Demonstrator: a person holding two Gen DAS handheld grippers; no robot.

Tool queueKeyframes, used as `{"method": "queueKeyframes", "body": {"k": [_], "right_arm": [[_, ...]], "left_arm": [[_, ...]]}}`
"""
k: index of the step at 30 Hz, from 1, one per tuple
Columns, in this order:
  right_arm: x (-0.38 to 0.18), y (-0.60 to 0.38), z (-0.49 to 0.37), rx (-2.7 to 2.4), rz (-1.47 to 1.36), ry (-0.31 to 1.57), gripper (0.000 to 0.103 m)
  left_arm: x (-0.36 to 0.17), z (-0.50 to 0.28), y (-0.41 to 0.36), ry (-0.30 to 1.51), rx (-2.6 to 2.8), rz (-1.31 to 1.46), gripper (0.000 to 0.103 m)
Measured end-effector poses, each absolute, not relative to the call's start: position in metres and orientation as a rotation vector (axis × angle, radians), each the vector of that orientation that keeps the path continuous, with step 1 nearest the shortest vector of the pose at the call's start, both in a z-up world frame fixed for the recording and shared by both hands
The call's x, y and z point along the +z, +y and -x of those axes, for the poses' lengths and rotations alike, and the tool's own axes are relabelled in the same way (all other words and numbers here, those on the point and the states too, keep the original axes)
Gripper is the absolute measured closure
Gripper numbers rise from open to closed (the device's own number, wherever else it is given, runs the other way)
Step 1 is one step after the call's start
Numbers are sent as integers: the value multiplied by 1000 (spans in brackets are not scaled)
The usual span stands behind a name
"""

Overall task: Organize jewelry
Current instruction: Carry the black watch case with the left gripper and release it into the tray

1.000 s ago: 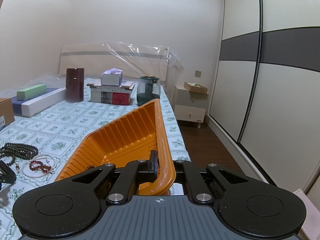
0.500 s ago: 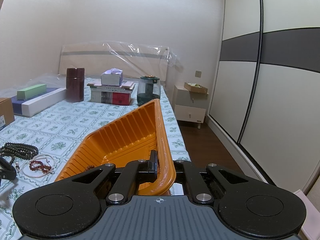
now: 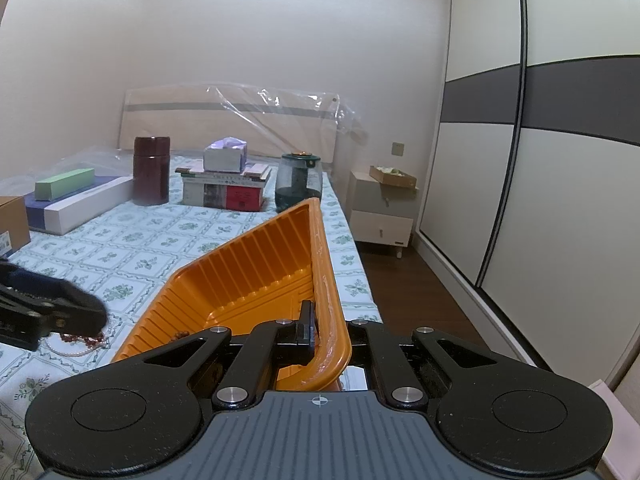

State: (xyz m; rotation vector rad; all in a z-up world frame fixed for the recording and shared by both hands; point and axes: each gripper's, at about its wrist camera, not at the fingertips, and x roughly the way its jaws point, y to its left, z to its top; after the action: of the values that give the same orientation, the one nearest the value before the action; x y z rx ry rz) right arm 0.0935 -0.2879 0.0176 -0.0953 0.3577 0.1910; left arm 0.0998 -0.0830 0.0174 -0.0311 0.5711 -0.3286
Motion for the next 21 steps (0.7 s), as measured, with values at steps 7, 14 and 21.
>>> {"method": "queueKeyframes", "body": {"k": [7,14,21], "right_arm": [[18,-289,-94,193,90,359,97],[18,-289,-94,195,87,361,97],[18,-289,-95,192,86,360,97]], "left_arm": [[12,-112,-109,583,-387,12,29],[12,-114,-116,586,-423,9,19],[8,-103,-92,589,-328,6,19]]}}
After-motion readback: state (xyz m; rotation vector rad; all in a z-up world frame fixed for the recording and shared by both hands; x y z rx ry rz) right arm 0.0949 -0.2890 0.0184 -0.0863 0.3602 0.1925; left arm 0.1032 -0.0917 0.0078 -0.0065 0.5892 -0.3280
